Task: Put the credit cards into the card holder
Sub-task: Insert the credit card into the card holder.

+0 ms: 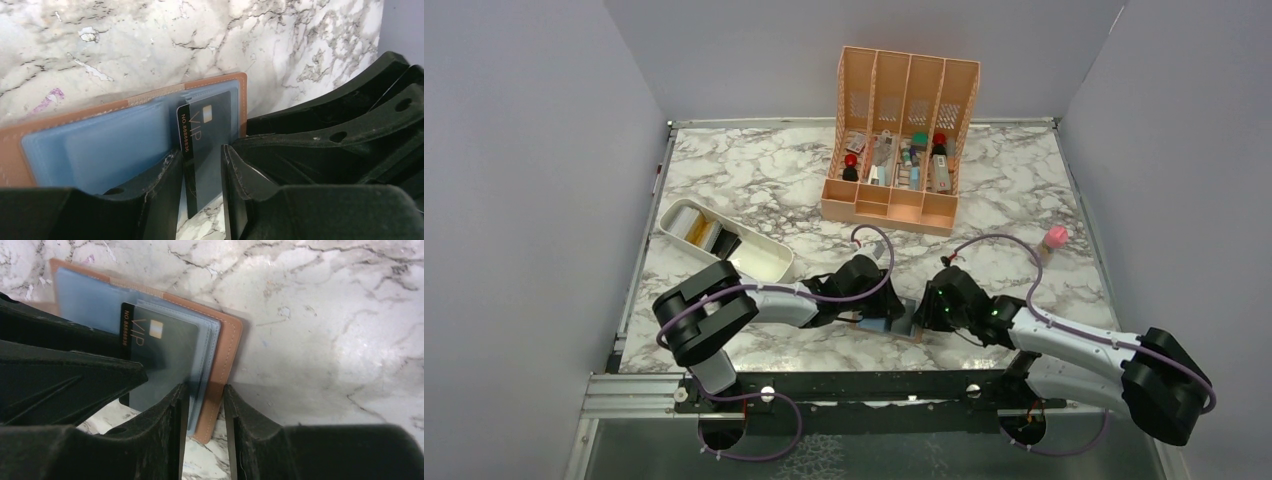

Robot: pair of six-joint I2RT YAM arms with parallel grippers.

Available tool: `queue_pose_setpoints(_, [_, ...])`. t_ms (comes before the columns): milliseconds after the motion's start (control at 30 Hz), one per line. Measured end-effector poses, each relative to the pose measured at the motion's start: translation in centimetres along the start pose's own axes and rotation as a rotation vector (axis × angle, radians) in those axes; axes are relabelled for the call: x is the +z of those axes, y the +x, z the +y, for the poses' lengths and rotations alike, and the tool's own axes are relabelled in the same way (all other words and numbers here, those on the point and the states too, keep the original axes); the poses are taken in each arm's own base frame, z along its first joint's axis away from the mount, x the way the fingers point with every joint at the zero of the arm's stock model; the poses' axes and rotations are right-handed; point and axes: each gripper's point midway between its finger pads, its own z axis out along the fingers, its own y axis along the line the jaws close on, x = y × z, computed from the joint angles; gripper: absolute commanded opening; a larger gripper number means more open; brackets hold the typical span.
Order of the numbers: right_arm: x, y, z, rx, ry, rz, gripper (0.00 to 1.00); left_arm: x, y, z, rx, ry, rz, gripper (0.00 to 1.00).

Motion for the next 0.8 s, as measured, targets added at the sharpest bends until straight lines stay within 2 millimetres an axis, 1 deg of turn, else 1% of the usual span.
queue_pose_setpoints(100, [-0.6,0.1,-0.3,0.017,0.010,0.001,0.35,-0.3,-0.2,-0.7,0.003,0.016,-0.011,0.38])
queue_pose_setpoints(267, [-1.6,-0.5,-0.5,0.053,0.018,-0.033,0.30,-1.0,-0.8,-1.9,0.011,0.046,-0.035,0.38])
queue_pose_setpoints(467, [-1.9,-0.7,-1.5,0.093,0.098,-0.032,0.28,-1.0,-0.8,-1.7,0.013,0.041,-0.033,0.38])
queue_pose_setpoints(600, [-1.9,-0.4,-2.2,0.108,0.133,-0.027,0.27,-0.9,-0.7,-1.6,0.014,0.039,-0.031,0.38])
queue_pose_setpoints(800, [-2.0,0.0,-3.8,0.150,0.214,-0.030,0.27,-0.6,-0.5,-1.3,0.020,0.028,-0.024,0.38])
